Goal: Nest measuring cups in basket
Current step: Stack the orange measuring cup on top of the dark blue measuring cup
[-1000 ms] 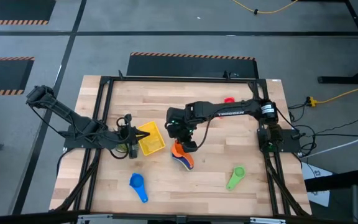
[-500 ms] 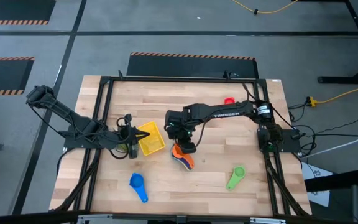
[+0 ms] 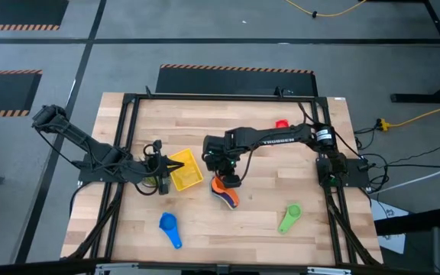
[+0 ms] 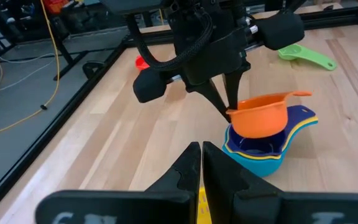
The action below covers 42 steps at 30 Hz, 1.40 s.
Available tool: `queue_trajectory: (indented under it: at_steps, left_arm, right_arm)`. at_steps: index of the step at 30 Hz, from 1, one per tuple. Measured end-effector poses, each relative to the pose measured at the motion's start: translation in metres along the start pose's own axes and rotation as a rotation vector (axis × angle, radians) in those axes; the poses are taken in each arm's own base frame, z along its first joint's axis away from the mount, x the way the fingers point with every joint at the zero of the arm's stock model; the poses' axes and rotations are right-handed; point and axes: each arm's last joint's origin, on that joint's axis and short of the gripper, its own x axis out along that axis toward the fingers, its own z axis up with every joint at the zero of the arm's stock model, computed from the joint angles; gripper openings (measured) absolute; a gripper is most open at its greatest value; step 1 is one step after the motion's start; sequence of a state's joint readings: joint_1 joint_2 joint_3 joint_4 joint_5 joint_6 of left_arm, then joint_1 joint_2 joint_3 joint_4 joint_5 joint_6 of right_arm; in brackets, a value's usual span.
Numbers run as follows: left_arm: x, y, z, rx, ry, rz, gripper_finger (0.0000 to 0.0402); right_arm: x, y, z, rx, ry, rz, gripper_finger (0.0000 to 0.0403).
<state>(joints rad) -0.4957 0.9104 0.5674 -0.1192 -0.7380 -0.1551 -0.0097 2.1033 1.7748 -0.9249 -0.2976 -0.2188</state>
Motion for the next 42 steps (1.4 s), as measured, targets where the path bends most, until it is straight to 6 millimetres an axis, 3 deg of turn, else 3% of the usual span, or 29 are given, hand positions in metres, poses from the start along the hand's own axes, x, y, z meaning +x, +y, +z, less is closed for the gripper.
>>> queue_trajectory:
  at_steps: [7, 42]
  left_arm:
    - [0.0000, 0.0000, 0.0000, 0.000, 0.000, 0.000, 0.0011]
    - [0.0000, 0.0000, 0.0000, 0.000, 0.000, 0.000, 0.0011]
  right_arm:
    - [0.0000, 0.0000, 0.0000, 0.000, 0.000, -0.001, 0.0047]
    - [0.0002, 0.0011, -0.0013, 0.042, 0.015, 0.004, 0.0048]
